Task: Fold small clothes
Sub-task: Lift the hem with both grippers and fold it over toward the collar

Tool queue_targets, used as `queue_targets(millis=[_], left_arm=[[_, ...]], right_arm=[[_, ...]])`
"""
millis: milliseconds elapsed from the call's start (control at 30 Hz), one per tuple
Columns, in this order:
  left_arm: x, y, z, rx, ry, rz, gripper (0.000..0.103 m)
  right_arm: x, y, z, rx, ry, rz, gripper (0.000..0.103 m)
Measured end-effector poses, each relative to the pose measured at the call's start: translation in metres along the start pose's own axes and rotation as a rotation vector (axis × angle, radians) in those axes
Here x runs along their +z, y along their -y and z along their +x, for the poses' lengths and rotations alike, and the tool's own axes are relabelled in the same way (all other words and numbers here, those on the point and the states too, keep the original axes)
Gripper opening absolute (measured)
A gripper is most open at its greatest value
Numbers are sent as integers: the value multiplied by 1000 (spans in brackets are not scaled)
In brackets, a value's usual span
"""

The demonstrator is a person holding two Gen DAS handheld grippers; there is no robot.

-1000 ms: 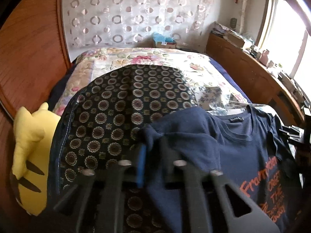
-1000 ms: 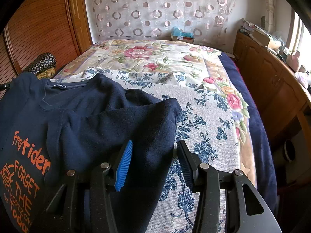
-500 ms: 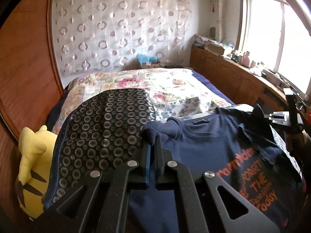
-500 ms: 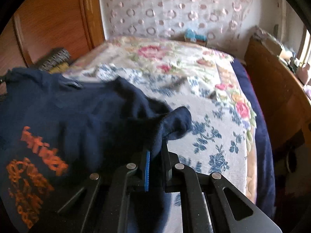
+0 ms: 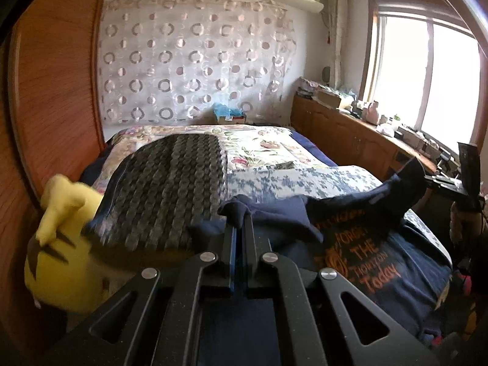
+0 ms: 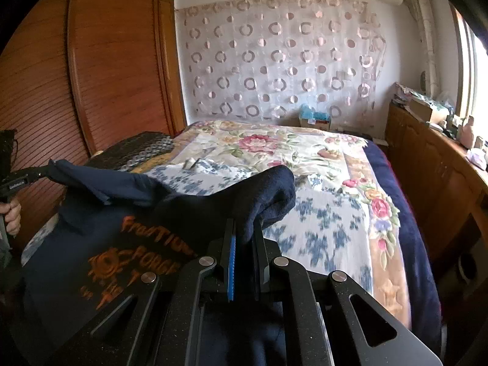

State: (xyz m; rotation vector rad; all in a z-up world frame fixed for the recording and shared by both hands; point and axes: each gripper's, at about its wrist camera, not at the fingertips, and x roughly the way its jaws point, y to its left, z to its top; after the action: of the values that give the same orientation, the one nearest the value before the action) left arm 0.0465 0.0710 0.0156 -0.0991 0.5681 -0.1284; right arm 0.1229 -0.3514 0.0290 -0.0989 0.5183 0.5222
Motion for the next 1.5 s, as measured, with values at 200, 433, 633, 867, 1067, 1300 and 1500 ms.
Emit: queue_targets(millis=[200, 433, 633, 867, 1067, 1300, 1500], left_arm=[[-29, -5, -24, 26, -6, -29, 3], [-45, -8, -51, 36, 16, -58, 3], [-58, -13, -67, 38, 11, -98, 3], [-70, -9, -65, 67, -42, -78, 3], [-79, -22, -49, 60, -96, -113, 4], [-75, -30, -58, 99, -77, -91, 43], [-60, -40, -52, 113, -76, -69, 73]], right_arm=[[-40, 6, -30, 9, -7, 46, 8], [-55, 4, -67, -19, -39, 82, 8], [-49, -12, -92, -34, -45, 101, 8], [-54, -21, -105, -31, -101, 88, 8], [-63, -20, -88, -58, -190, 81, 8], [-59, -17, -88, -51, -205, 73, 8], [-54, -15, -94, -66, -176, 39, 16]])
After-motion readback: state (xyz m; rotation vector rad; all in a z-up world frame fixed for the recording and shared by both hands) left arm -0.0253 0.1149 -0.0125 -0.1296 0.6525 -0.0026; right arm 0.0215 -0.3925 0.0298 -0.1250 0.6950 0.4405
